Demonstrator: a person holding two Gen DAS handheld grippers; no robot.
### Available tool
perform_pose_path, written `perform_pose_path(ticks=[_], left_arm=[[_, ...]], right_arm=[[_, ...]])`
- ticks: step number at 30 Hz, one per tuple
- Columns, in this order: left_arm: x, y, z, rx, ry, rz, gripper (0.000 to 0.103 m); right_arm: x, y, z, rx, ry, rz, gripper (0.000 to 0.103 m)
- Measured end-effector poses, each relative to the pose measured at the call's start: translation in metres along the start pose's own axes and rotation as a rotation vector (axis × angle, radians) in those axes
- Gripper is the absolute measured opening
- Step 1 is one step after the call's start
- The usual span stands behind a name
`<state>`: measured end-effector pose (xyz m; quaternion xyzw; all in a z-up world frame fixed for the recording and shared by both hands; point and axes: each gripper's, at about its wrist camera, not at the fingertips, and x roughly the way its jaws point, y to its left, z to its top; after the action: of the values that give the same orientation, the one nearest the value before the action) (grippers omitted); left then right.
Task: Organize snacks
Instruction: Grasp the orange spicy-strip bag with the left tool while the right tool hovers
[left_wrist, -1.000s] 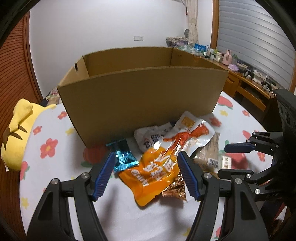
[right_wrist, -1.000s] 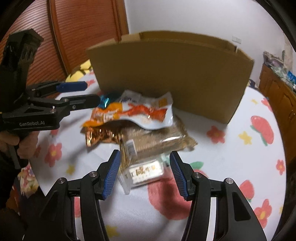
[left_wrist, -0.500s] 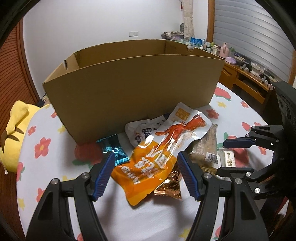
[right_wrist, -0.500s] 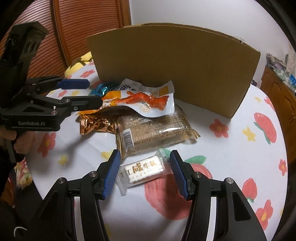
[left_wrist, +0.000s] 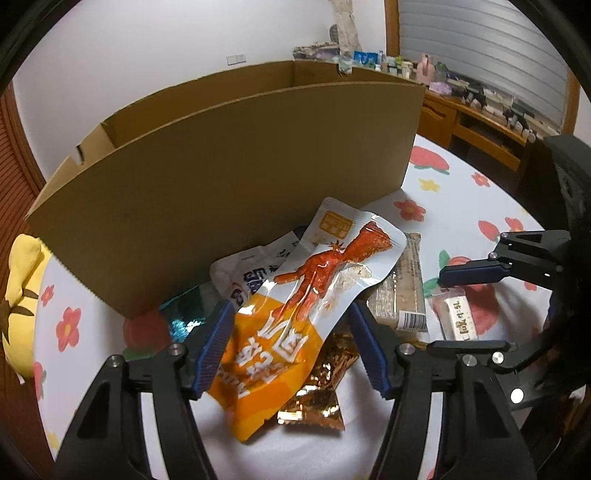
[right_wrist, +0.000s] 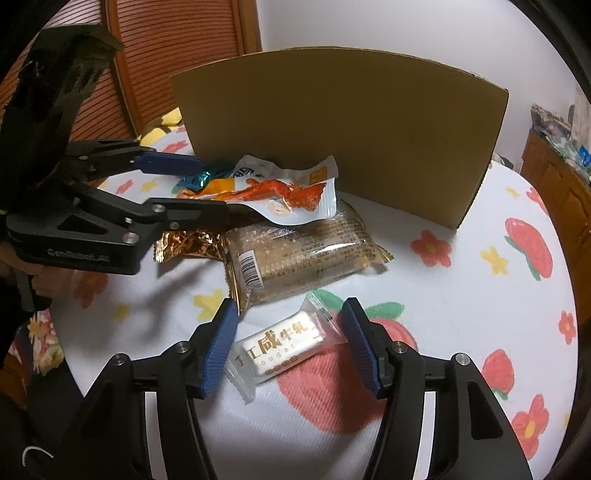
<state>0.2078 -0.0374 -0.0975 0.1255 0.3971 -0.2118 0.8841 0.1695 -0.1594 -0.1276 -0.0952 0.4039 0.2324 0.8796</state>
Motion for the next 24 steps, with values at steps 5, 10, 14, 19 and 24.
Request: perform_pose_path(ticks=[5, 10, 14, 19, 24], left_arm=[[0.010, 0.000, 0.005, 0.011, 0.019, 0.013, 0.061], [0.015, 0.000, 0.009, 0.016, 0.024, 0.029, 0.061], [0.020, -0.001, 0.012, 0.032, 0.021, 0.055, 0.062], [0.022, 0.003, 0.013, 0.031, 0.010, 0.069, 0.062], [0.023, -0.002, 0.012, 0.058, -0.003, 0.099, 0.054]], right_arm=[[-0.003, -0.002, -0.002, 0.010, -0.010, 0.006, 0.060], [-0.001, -0.004, -0.003, 0.011, -0.011, 0.003, 0.060], [-0.001, -0.003, -0.003, 0.009, -0.011, -0.002, 0.060], [0.001, -0.001, -0.005, 0.013, -0.013, 0.002, 0.061], [0.002, -0.001, -0.006, 0.012, -0.013, 0.000, 0.060]])
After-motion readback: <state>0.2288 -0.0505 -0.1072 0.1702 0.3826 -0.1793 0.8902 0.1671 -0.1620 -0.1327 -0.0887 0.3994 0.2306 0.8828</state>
